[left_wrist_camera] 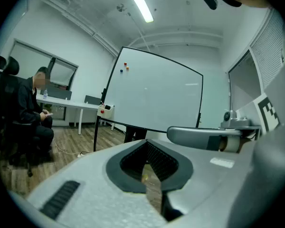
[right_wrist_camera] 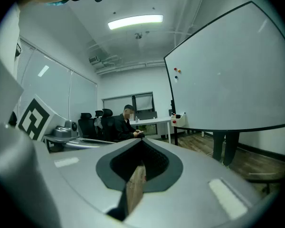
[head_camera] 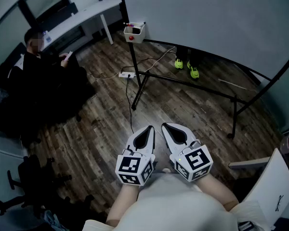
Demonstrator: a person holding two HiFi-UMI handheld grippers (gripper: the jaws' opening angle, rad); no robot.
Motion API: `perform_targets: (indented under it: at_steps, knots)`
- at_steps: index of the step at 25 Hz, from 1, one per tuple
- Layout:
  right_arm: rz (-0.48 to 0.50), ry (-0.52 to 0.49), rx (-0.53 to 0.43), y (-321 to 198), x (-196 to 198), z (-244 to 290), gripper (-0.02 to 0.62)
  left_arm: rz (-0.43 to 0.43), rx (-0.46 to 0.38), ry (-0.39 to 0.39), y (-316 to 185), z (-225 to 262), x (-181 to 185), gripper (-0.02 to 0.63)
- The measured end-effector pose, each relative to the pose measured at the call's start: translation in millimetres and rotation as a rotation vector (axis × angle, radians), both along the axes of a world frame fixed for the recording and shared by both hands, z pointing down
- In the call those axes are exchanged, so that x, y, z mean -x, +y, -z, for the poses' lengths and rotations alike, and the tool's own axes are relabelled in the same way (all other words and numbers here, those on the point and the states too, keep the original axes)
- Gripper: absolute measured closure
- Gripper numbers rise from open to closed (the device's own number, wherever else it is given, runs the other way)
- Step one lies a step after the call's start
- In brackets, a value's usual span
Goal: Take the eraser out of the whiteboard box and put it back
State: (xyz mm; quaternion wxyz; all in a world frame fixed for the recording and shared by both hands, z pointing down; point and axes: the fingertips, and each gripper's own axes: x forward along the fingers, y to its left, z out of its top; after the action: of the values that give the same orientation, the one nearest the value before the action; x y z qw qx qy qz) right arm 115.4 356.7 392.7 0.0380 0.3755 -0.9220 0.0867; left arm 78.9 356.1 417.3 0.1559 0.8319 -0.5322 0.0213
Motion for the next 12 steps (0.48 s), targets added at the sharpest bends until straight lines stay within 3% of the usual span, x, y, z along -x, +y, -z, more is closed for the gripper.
perform_targets:
  at_steps: [12]
  knots:
    - [0.022, -0.012, -0.021, 10, -3, 0, 0.590, 0.007, -0.011, -0.023, 7, 0, -10, 0.604]
